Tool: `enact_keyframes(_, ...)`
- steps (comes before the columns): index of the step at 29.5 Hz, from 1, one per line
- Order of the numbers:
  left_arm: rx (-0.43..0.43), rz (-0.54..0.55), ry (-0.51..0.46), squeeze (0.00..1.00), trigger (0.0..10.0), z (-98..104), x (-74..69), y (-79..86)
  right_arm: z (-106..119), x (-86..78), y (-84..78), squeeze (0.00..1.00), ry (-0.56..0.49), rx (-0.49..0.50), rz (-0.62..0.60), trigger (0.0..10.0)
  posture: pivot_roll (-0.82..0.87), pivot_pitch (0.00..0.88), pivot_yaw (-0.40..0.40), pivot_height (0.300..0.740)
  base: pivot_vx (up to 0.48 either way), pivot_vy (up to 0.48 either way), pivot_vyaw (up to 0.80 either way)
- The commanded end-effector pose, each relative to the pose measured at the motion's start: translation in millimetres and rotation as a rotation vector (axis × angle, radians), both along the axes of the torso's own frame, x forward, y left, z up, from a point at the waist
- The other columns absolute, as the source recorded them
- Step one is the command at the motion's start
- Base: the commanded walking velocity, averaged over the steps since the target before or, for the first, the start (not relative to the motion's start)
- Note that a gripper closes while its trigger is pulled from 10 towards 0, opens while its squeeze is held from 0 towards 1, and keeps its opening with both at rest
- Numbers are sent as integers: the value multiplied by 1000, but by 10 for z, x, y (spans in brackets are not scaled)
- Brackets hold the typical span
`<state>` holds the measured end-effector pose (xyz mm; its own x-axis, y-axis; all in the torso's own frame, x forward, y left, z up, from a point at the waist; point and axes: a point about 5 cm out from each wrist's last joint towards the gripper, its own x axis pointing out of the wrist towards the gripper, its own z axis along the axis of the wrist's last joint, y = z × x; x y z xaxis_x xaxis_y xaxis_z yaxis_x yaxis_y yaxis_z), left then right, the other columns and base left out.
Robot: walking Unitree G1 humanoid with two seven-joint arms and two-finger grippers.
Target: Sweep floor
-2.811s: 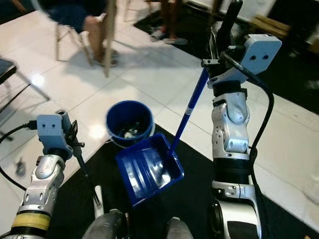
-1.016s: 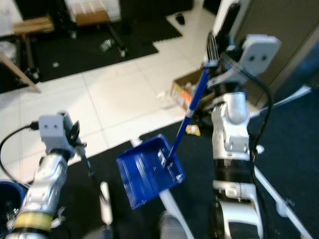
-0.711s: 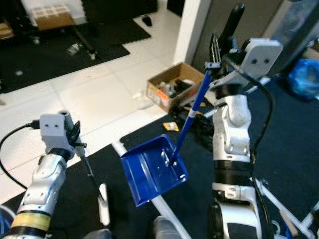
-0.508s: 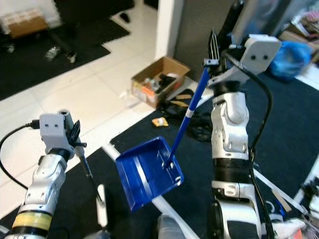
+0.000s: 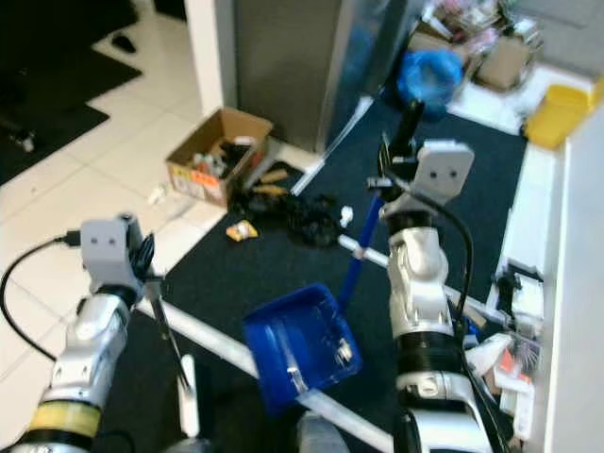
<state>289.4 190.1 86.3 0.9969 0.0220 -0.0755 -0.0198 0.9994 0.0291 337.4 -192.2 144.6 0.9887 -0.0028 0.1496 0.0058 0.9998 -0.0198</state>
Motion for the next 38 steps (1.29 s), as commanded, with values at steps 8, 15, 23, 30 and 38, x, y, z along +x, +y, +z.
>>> enact_keyframes(8, 8, 5, -6, 0, 10000, -6, -22, 3, -508, -124, 95, 0, 144, -49, -10, 10000, 99, 73, -3, 694, 0, 0, -634)
enact_keyframes(15, 3, 6, -6, 0, 10000, -17, -27, -19, -790, -176, 27, 0, 288, -81, -46, 10000, 98, 77, -13, 694, 0, 0, -212)
enact_keyframes(23, -1, 8, -7, 0, 10000, -20, -34, -28, -885, -169, -86, 0, 394, -162, -47, 10000, 97, 77, -16, 694, 0, 0, 0)
enact_keyframes(30, -6, 7, -7, 0, 10000, -24, -35, -46, -881, -149, -278, 0, 520, -386, 43, 10000, 88, 81, -22, 694, 0, 0, 0)
enact_keyframes(38, -4, 11, -3, 0, 10000, -33, -41, -50, -919, -221, -559, 0, 686, -632, 135, 10000, 85, 82, -24, 694, 0, 0, 0)
